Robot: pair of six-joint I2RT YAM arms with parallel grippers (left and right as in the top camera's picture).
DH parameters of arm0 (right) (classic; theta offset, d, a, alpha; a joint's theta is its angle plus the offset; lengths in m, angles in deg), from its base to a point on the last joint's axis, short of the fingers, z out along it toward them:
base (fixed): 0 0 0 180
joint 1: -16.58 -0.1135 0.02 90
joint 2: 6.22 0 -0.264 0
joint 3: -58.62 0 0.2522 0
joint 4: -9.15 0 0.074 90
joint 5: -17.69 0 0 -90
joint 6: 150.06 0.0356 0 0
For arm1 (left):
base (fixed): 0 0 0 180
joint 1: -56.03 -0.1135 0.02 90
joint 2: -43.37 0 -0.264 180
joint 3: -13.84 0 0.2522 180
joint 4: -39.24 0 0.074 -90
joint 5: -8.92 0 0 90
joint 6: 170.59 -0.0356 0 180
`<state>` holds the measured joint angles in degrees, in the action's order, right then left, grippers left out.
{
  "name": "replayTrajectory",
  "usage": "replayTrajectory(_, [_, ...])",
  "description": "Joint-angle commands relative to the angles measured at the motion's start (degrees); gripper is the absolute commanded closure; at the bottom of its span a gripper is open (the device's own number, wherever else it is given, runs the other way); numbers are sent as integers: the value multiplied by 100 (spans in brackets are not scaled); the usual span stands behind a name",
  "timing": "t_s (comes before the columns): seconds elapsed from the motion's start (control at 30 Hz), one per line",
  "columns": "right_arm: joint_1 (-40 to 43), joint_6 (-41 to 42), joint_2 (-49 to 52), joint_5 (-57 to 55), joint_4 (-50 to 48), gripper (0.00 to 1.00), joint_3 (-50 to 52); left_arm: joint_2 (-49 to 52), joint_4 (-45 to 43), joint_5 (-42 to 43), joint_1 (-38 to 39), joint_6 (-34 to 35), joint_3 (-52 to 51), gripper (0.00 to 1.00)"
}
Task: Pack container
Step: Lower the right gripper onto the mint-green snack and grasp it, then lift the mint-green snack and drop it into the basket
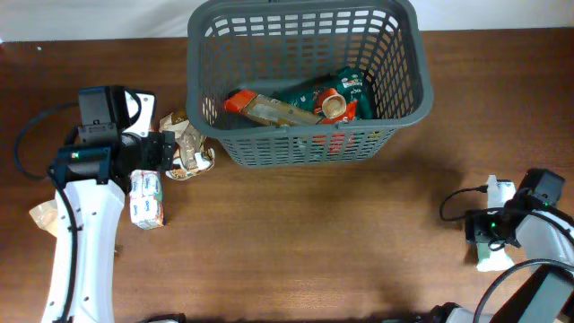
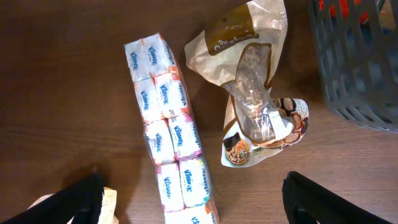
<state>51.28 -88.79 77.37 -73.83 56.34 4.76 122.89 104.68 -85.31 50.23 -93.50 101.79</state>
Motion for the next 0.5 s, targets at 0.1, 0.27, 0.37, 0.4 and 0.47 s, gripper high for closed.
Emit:
replayTrajectory(0.1, [378, 570, 42, -367, -111, 32, 111, 31, 28, 103, -26, -92, -13, 14])
replayTrajectory(0.27, [472, 568, 42, -348, -140, 57, 111, 31, 26, 103, -26, -92, -13, 14])
replayTrajectory(0.37, [472, 568, 42, -348, -162, 96, 111, 31, 24, 103, -26, -94, -13, 14])
replayTrajectory(0.4, [472, 568, 42, -348, -177, 96, 111, 31, 22, 103, -26, -92, -13, 14])
replayTrajectory(0.47, [470, 566, 42, -348, -238, 96, 111, 31, 22, 103, -26, -92, -13, 14])
